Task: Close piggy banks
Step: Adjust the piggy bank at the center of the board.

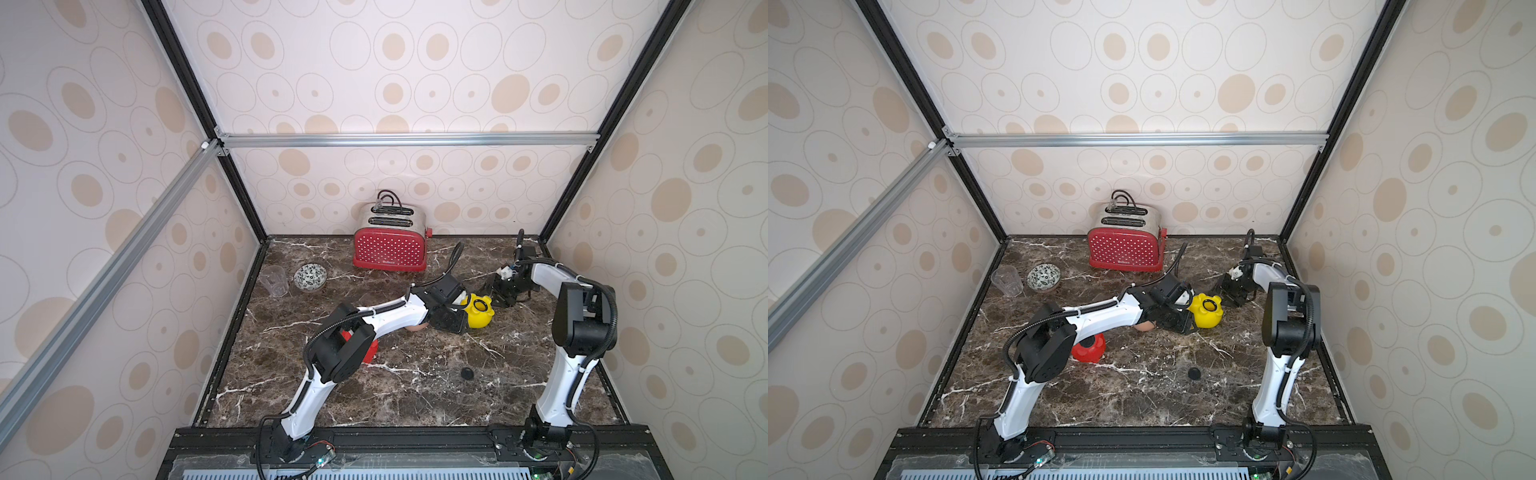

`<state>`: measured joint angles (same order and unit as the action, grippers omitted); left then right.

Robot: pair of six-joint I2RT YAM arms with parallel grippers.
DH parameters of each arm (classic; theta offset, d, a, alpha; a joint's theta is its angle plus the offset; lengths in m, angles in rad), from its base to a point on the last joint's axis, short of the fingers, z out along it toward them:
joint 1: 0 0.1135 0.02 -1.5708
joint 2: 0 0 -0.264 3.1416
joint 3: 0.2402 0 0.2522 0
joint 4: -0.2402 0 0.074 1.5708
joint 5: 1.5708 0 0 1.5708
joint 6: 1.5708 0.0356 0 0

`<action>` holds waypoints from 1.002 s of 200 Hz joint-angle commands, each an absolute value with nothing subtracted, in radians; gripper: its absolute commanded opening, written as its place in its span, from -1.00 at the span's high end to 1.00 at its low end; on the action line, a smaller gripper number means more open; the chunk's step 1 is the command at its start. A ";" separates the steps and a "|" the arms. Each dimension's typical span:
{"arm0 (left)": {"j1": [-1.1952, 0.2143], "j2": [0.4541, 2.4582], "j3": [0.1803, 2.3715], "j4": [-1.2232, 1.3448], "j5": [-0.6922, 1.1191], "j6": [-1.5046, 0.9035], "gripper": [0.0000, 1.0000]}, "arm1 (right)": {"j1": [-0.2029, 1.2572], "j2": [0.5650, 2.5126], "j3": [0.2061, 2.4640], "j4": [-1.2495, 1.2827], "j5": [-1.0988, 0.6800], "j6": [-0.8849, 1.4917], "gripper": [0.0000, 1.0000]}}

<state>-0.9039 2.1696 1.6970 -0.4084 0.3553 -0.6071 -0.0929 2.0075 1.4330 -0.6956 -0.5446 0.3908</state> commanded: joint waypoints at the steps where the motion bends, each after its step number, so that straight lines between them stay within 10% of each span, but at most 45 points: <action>1: -0.896 2.188 1.743 -0.452 0.308 -0.583 0.03 | -0.088 1.940 1.391 -0.712 -0.528 0.373 -0.07; 200: -0.865 2.224 1.805 -0.471 0.278 -0.595 0.02 | -0.102 1.939 1.368 -0.761 -0.356 0.383 -0.28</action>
